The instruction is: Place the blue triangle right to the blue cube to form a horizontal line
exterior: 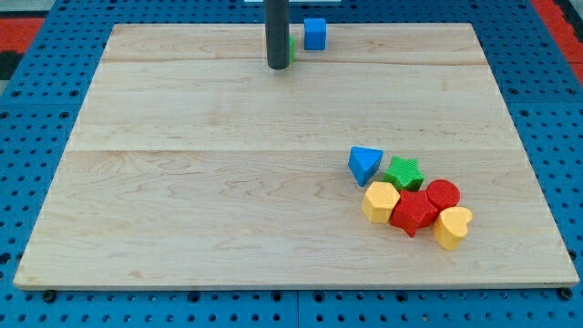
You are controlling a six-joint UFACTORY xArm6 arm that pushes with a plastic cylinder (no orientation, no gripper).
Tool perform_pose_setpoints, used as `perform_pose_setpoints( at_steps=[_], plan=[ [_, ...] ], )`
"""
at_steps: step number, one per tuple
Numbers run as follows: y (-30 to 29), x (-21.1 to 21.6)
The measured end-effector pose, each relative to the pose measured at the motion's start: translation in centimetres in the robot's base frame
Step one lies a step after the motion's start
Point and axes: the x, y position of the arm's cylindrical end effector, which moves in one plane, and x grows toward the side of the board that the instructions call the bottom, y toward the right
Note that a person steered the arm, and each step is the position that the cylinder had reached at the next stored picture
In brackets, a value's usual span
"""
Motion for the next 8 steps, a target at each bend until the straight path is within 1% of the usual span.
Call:
perform_pose_setpoints(
  at_steps=[1,2,3,5,6,7,8],
  plan=[
    [-1.1,-2.5],
    [-1.7,-0.6],
    [-0.8,5.4],
    [1.6,19.8],
    [5.6,24.4],
    [10.6,23.6],
    [12.7,21.4]
  ],
)
